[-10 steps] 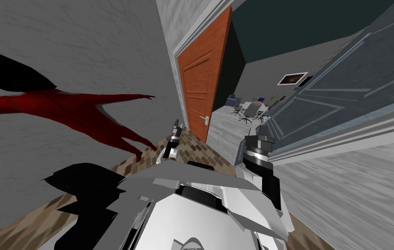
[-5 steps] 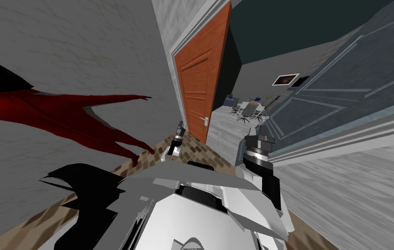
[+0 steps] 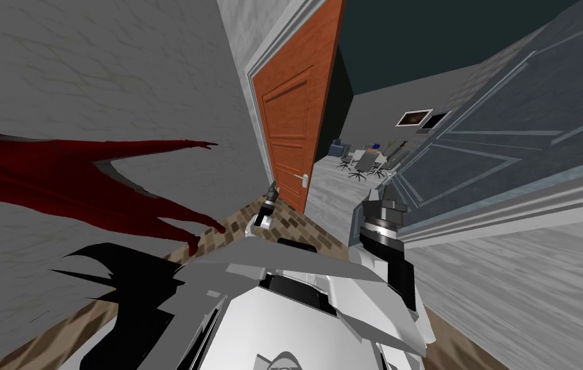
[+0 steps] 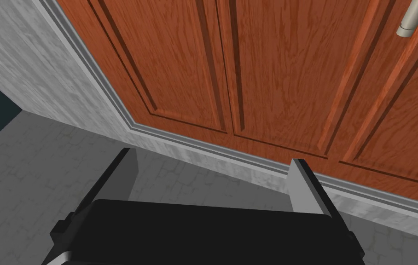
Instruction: Push the door open
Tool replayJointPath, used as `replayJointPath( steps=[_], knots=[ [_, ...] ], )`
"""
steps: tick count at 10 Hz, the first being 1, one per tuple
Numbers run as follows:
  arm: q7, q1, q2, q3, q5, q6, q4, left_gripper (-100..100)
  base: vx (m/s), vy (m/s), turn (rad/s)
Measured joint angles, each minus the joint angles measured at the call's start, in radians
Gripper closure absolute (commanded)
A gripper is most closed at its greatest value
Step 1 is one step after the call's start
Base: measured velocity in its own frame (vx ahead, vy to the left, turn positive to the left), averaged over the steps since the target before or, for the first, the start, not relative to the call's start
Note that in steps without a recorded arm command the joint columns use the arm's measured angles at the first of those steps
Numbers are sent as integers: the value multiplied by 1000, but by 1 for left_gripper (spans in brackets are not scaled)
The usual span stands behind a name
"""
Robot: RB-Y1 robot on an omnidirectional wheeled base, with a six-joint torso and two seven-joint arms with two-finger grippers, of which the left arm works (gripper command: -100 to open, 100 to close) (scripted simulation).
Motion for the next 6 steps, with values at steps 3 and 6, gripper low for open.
replayJointPath(
  steps=[3,6],
  knots=[
    [0,-39,-6,-28,-1,16,68,-100,71,60,-58],
    [6,-100,-4,-46,2,25,157,-100,75,62,-100]
  ],
)
